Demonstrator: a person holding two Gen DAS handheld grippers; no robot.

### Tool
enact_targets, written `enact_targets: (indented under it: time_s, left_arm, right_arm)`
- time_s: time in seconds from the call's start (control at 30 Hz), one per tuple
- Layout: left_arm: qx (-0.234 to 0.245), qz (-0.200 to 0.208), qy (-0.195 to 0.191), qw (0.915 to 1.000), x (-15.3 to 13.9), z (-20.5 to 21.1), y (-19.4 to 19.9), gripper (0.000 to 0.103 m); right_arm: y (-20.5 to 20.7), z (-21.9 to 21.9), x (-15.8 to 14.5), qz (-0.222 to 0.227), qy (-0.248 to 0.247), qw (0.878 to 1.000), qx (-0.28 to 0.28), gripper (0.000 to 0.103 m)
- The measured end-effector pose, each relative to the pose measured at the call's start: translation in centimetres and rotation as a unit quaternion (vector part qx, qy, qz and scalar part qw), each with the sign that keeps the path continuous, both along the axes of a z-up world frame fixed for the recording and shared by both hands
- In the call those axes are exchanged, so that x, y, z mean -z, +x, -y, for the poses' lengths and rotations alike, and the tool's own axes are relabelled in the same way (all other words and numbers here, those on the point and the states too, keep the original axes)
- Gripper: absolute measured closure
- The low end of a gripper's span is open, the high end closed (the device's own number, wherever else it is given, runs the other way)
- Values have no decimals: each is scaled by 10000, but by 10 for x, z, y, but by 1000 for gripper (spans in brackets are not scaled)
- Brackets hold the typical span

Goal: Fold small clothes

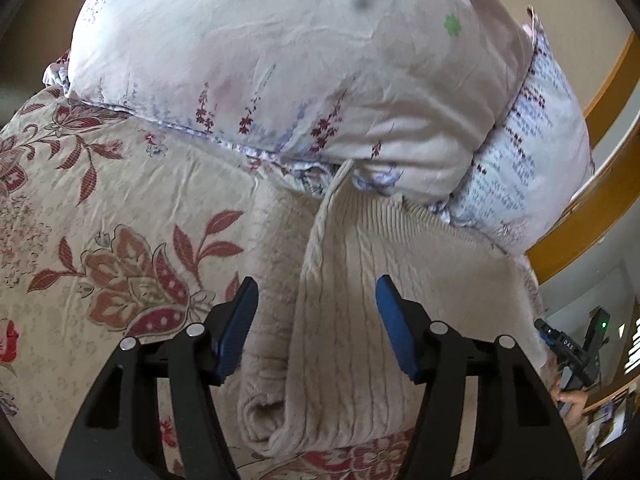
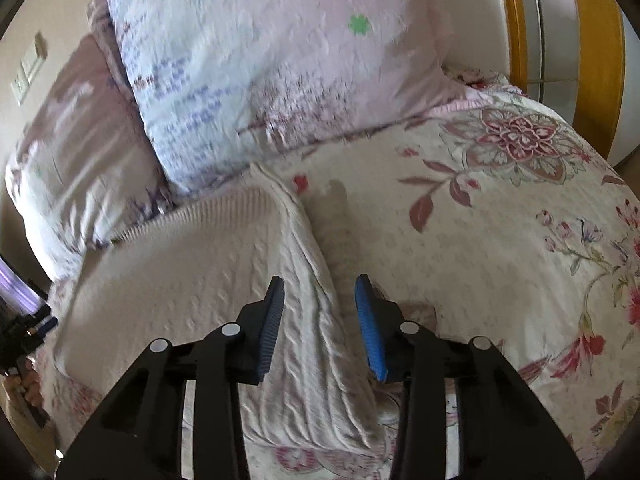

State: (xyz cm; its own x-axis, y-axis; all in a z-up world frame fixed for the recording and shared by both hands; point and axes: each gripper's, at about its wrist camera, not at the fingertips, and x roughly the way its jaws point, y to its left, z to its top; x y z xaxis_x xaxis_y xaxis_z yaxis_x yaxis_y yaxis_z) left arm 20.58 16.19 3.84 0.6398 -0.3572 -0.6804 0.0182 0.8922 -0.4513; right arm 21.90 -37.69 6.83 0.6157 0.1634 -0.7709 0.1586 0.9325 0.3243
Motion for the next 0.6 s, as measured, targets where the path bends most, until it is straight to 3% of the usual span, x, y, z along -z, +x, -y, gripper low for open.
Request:
enact_targets:
  time_s: [0.13,0.23,0.3,0.37,0.6]
  left_arm:
    - [160,-130,129,9997,8,8,-2,59]
    - [239,-230,294,9990,15,14,-2,70]
    - [269,-301,311,9987,19,15,-1,87]
    - [262,-324,337,9986,20,14,-1,95]
    - [374,-191,182,9990,12,5,-10,96]
  right_arm:
    - [-3,-9,9,-121,-237,9994,-216,83]
    - [-5,-14,5,-28,-404,9987,-293,88]
    - [-7,-16,1,37,-483,9984,-303,90]
    - [-8,-17,-3,99,-539,9981,-286,91]
    - [-18,-23,-20,343,-606,9973,-220,93]
